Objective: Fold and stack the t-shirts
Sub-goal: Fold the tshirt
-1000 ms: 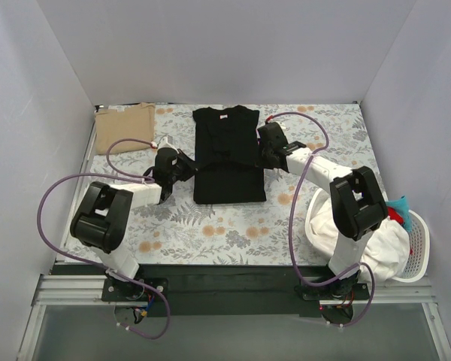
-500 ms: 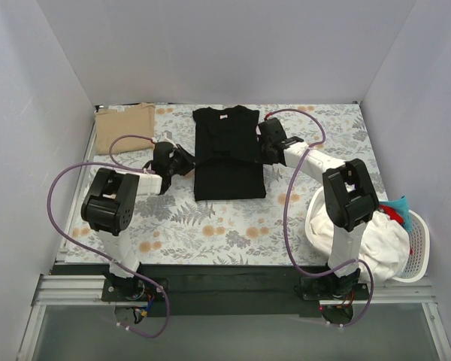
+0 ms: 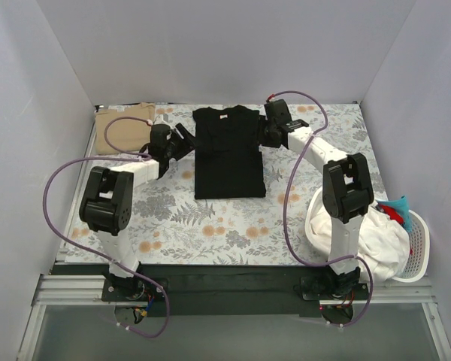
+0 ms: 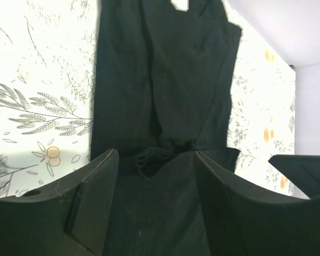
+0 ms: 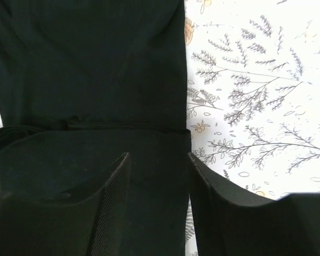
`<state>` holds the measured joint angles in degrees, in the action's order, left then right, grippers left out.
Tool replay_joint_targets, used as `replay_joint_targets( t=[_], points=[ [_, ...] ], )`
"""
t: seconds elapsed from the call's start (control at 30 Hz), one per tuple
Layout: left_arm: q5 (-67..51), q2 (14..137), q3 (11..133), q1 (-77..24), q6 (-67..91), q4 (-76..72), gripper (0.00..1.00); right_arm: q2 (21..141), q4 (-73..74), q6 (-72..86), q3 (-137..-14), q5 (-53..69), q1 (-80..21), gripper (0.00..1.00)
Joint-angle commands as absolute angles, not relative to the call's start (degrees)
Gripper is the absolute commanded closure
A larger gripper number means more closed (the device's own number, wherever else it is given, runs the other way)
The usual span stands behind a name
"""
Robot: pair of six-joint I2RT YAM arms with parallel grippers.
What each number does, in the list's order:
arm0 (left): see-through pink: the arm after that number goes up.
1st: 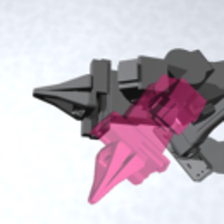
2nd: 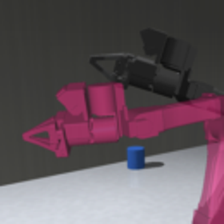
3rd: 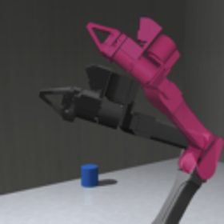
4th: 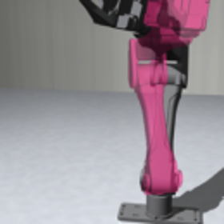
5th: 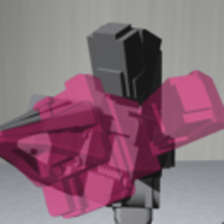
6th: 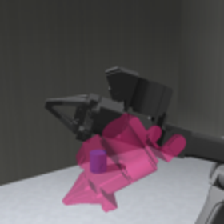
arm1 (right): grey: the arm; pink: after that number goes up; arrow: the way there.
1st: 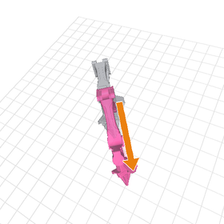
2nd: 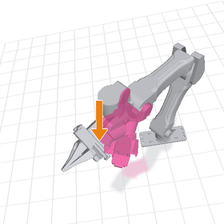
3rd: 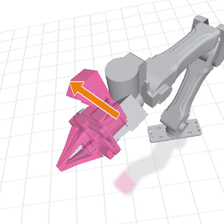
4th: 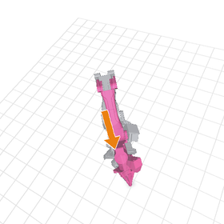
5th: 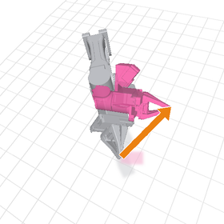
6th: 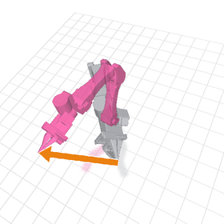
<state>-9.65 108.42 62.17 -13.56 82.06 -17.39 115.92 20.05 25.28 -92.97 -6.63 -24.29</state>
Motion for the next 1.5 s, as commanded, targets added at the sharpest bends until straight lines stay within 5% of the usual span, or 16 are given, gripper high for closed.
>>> replay_joint_targets(
  t=[0.0, 0.6, 1.47],
  points=[
    [-6.68, 99.59, 60.3, -13.18, 78.22, -14.5, 0.43, 111.46, 22.32, 22.24, -94.05, -5.45, -23.56, 0.46],
    [-8.35, 79.9, 31.56, -17.22, 78.66, -12.75, 0.44, 91.5, 13.98, 24.26, -59.26, 6.42, -24.78, 0.5],
    [-6.94, 76.29, 25.75, -18.54, 80.69, -11.78, 0.47, 95.98, 8.0, 28.47, -51.86, 6.33, -26.81, 0.57]
  ],
)
